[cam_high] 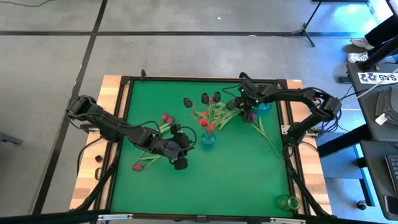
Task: Sort flowers into vase by color
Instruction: Adjust the top blue vase
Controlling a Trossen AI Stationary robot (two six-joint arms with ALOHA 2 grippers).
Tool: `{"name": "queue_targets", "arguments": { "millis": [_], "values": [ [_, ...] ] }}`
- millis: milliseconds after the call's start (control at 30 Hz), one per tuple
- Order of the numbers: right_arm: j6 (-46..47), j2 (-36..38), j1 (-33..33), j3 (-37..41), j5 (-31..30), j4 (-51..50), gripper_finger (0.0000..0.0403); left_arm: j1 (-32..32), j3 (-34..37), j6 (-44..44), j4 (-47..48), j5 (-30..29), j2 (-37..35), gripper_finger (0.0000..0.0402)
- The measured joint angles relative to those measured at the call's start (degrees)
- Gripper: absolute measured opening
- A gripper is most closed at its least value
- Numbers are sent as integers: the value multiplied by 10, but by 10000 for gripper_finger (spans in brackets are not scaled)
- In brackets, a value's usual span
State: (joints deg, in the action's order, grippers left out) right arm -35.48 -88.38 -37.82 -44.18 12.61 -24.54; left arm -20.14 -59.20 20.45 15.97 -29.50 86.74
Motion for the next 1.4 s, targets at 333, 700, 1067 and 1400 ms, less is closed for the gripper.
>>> {"name": "queue_targets", "arguments": {
  "millis": [333, 700, 1067, 1400],
  "values": [
    [5, -26, 0, 0, -11, 16, 138, 0, 0, 3, 0, -1, 0, 105],
    [3, -18, 0, -1, -80, 1, 21, -2, 0, 9, 1, -1, 0, 105],
    [21, 25, -1, -1, -163, -90, 10, -3, 0, 10, 1, 0, 0, 105],
    [53, 25, 0, 0, -204, -136, 110, -10, 0, 10, 2, 0, 0, 105]
  ]
}}
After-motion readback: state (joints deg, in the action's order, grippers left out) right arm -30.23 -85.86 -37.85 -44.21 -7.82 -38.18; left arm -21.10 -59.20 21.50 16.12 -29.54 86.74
